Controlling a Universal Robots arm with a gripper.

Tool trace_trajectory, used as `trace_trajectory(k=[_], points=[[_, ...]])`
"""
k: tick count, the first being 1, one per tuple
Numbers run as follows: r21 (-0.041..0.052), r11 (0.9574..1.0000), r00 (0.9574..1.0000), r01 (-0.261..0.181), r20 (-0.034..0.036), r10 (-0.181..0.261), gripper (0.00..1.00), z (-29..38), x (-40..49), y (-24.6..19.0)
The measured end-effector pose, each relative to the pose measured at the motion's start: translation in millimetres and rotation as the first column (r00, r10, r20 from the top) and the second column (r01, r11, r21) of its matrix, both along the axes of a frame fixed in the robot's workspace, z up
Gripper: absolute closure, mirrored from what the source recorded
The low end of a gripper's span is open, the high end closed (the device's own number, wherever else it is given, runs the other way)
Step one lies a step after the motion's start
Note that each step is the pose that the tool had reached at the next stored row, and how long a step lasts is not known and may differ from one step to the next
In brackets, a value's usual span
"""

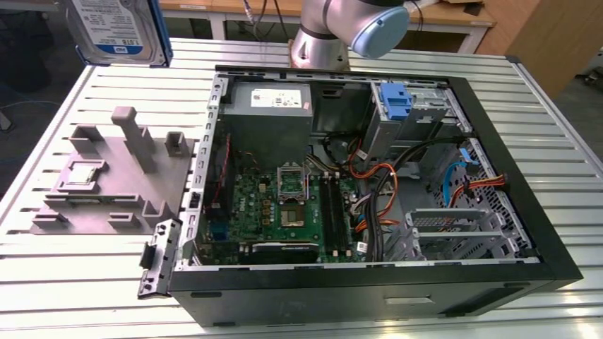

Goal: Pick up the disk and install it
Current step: 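Pick up the disk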

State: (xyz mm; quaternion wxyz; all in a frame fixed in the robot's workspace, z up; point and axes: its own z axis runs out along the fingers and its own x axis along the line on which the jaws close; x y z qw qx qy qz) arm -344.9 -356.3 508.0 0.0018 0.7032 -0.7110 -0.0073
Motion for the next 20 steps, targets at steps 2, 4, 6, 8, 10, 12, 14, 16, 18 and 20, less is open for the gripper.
trace_trajectory(k=[2,4,6,8,10,12,14,16,18,20], points=[[0.0001,1.0000,1.0000,0.000,0.0000,0.000,0.64,0.0,1.1,0.0],[0.0001,1.0000,1.0000,0.000,0.0001,0.000,0.64,0.0,1.1,0.0],[0.0000,1.0000,1.0000,0.000,-0.0001,0.000,0.64,0.0,1.3,0.0],[0.0000,1.0000,1.0000,0.000,0.0000,0.000,0.64,0.0,1.3,0.0],[0.0000,1.0000,1.0000,0.000,0.0000,0.000,0.64,0.0,1.4,0.0],[0.0000,1.0000,1.0000,0.000,0.0000,0.000,0.64,0.0,2.2,0.0],[0.0000,1.0000,1.0000,0.000,0.0000,0.000,0.64,0.0,3.3,0.0],[0.0000,1.0000,1.0000,0.000,0.0000,0.000,0.64,0.0,4.5,0.0],[0.0001,1.0000,1.0000,0.000,0.0001,0.000,0.64,0.0,6.6,0.0],[0.0000,1.0000,1.0000,0.000,0.0000,0.000,0.64,0.0,9.2,0.0]])
